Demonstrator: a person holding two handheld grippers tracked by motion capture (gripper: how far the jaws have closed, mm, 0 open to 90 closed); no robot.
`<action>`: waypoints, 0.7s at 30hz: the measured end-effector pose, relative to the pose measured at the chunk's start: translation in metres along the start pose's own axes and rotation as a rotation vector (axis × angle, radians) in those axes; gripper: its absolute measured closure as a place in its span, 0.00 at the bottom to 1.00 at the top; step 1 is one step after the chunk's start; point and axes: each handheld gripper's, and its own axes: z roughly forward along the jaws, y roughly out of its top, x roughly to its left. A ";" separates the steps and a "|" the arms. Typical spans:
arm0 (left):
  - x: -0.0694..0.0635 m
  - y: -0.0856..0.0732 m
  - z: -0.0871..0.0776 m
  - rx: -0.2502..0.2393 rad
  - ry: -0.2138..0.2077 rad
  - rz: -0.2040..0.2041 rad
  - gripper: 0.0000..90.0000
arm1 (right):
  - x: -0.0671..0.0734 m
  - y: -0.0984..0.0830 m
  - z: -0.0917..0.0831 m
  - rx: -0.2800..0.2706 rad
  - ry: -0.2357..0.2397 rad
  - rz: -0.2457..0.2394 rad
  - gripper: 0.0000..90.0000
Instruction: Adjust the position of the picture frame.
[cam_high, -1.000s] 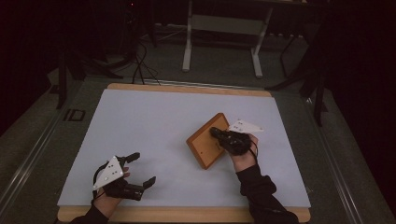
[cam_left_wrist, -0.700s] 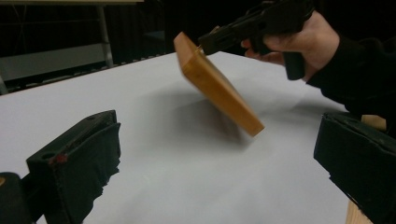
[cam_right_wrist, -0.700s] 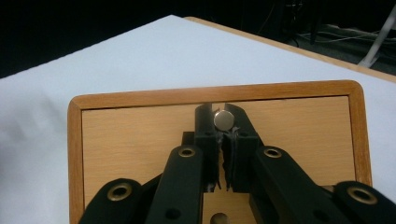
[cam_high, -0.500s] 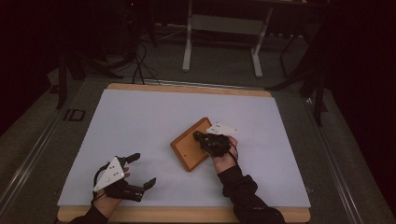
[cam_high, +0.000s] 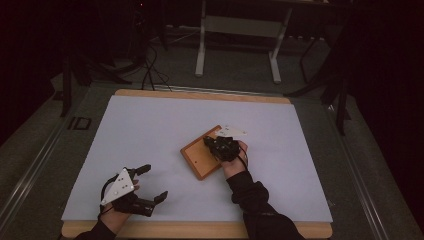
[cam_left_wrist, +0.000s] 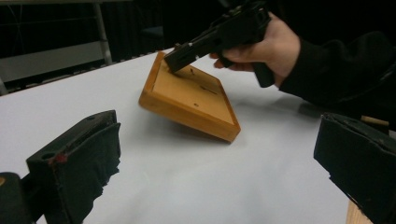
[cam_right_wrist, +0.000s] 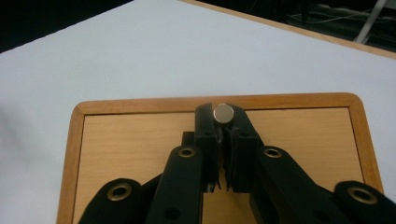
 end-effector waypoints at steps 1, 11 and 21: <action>0.000 0.000 0.000 -0.001 -0.001 0.000 0.01 | 0.000 0.000 0.004 0.008 0.000 -0.004 0.95; 0.000 0.000 -0.001 -0.005 -0.006 -0.003 0.01 | 0.003 -0.005 0.027 0.055 0.000 -0.015 0.95; 0.000 0.000 -0.001 -0.004 -0.012 -0.005 0.01 | 0.005 -0.010 0.040 0.094 0.004 -0.025 0.94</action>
